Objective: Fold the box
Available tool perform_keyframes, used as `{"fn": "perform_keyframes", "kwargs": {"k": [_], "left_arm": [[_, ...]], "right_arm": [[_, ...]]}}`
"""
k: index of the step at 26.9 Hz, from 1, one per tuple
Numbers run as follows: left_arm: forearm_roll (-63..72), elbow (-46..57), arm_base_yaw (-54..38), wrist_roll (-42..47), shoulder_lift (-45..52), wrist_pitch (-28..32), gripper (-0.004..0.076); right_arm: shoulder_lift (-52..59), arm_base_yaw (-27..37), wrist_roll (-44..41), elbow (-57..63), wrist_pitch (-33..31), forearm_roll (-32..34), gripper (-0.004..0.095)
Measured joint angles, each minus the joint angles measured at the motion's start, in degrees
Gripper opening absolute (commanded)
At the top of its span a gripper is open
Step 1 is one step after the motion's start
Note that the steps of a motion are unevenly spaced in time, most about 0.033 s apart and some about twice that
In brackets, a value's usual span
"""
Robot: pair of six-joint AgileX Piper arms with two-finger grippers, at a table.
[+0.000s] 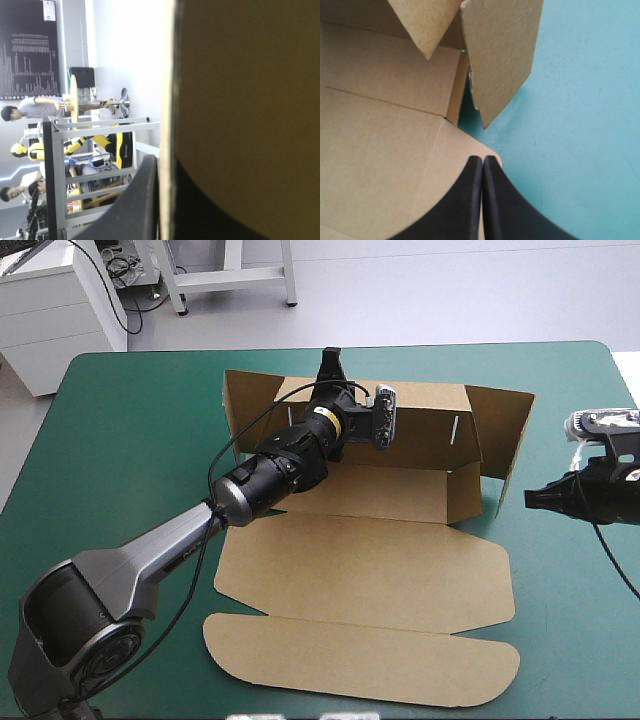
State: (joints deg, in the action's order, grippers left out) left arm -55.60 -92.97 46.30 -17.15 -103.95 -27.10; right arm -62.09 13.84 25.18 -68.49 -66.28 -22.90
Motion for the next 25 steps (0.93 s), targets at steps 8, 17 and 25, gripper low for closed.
{"fn": "perform_keyframes", "kwargs": {"k": [8,17,25], "left_arm": [[-16.71,0.42,3.27,18.7,-2.18,-3.98,-0.0008],[-29.56,6.56,6.46,28.24,-2.47,-3.17,-0.0008],[-31.35,8.42,6.46,29.46,-2.53,-2.54,-0.0008]], "right_arm": [[-4.43,0.0,-3.92,-7.95,0.8,-2.7,-0.0018],[-10.38,0.0,-4.32,-19.34,0.63,-3.78,-0.0018],[-15.66,0.0,-5.01,-22.87,0.85,-3.95,-0.0018]]}}
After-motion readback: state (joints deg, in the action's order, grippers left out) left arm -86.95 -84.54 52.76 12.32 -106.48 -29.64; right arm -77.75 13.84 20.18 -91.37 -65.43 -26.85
